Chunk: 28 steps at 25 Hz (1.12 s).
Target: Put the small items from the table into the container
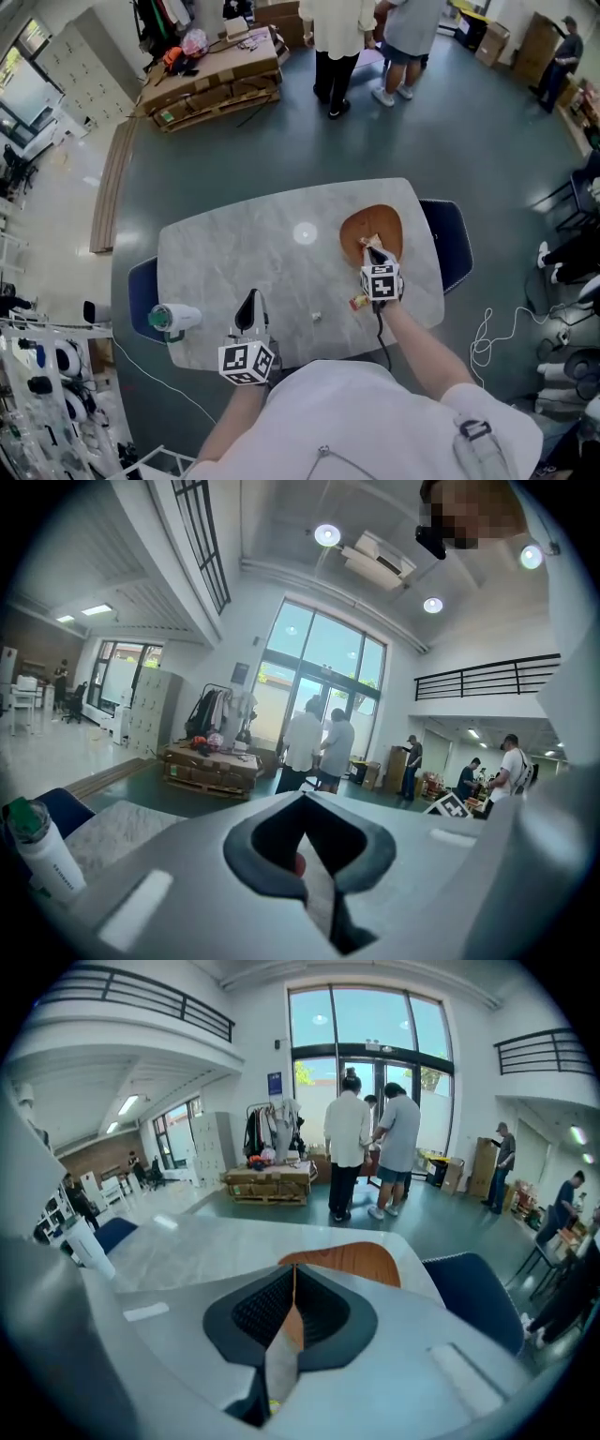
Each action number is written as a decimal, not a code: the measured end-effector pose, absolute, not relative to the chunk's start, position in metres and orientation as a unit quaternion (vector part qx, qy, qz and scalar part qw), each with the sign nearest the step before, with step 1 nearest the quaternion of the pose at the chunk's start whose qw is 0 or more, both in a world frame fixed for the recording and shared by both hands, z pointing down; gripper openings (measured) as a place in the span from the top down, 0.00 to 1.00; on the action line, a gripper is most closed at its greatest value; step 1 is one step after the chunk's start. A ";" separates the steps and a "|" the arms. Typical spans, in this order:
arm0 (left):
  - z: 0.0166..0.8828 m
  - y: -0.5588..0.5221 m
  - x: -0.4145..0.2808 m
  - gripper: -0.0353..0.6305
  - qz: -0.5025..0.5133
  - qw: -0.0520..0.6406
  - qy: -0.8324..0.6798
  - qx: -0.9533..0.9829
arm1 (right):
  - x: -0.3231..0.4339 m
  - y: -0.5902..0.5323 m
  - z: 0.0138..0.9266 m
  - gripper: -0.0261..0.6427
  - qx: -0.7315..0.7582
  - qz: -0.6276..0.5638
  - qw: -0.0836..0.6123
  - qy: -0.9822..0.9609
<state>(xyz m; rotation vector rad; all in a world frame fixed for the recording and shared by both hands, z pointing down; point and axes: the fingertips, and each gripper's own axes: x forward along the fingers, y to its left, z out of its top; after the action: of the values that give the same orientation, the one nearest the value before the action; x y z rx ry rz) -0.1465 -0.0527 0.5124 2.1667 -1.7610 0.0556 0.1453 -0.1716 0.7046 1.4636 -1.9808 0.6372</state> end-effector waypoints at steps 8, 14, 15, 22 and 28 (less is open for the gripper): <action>0.483 -0.049 -0.130 0.94 0.000 0.156 -0.590 0.792 | 0.082 -0.132 0.550 0.92 0.516 0.180 0.145 -0.825; 0.462 -0.046 -0.117 0.94 -0.016 0.139 -0.571 0.809 | 0.053 -0.091 0.482 0.92 0.495 0.153 0.061 -0.853; 0.460 -0.046 -0.117 0.94 -0.019 0.136 -0.569 0.811 | 0.050 -0.086 0.478 0.92 0.494 0.153 0.054 -0.854; 0.452 -0.044 -0.118 0.94 -0.030 0.128 -0.560 0.818 | 0.037 -0.073 0.465 0.92 0.492 0.138 0.046 -0.858; 0.448 -0.049 -0.113 0.94 -0.036 0.122 -0.555 0.822 | 0.043 -0.074 0.463 0.92 0.499 0.133 0.046 -0.855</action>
<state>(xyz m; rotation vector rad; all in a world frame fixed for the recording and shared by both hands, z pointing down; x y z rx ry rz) -0.1126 -0.0488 0.4482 2.4010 -1.6193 -0.1054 0.0426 -0.0742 0.4629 1.5235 -2.6100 0.4049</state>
